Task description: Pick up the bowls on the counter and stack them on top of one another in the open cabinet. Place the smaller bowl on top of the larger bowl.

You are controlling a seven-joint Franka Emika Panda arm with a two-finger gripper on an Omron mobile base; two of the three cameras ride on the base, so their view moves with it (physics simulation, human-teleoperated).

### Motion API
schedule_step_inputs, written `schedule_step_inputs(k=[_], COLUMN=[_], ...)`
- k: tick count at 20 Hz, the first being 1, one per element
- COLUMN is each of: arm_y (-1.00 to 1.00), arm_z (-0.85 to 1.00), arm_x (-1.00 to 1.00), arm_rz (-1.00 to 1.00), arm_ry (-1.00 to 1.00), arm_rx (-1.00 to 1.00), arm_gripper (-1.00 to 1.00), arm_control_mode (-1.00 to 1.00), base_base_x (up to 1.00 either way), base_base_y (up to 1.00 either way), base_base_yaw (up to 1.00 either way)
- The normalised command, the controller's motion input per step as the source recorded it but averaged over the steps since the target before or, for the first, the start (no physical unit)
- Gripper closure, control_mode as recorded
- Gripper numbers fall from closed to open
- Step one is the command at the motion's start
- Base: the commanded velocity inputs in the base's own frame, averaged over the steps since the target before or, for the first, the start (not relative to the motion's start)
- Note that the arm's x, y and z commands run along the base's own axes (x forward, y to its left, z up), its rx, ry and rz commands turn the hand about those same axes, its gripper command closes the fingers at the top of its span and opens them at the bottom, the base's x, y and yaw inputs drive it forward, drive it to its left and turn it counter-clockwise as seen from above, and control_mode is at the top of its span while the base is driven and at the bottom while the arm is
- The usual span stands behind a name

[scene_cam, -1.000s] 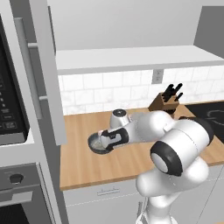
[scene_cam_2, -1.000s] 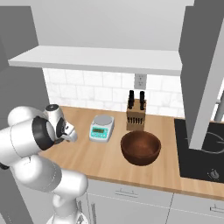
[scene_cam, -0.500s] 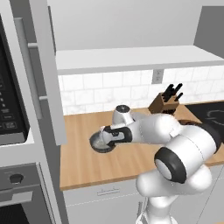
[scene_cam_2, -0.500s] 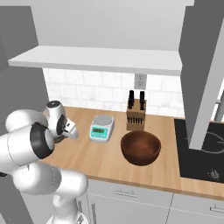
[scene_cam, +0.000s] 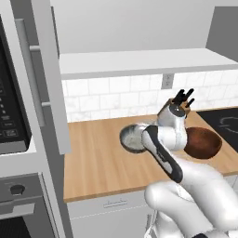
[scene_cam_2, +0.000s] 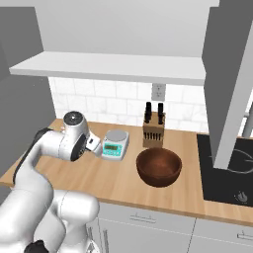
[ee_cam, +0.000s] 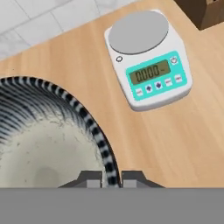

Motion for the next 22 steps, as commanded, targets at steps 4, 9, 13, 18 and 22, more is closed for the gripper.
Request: schedule_step_inputs(k=[4,9,13,18,22], arm_y=[-1.00,-1.00,-1.00,-1.00,-1.00], arm_z=[1.00,1.00,0.94,0.42,0.12], arm_x=[-0.59,-0.26,0.00,0.19,0.41], arm_rz=[-0.12,-0.20,-0.22,-0.15,-0.12], arm_ry=[-0.05,0.04,0.06,0.09,0.29], arm_rx=[0.10,0.11,0.03,0.01,0.01], arm_gripper=[1.00,1.00,1.00,1.00,1.00], arm_control_mode=[-1.00,-1.00,-1.00,-1.00,-1.00], base_base_x=[0.00,0.00,0.00,0.00,0.00], base_base_y=[0.00,0.00,0.00,0.00,0.00], base_base_yaw=[0.00,0.00,0.00,0.00,0.00])
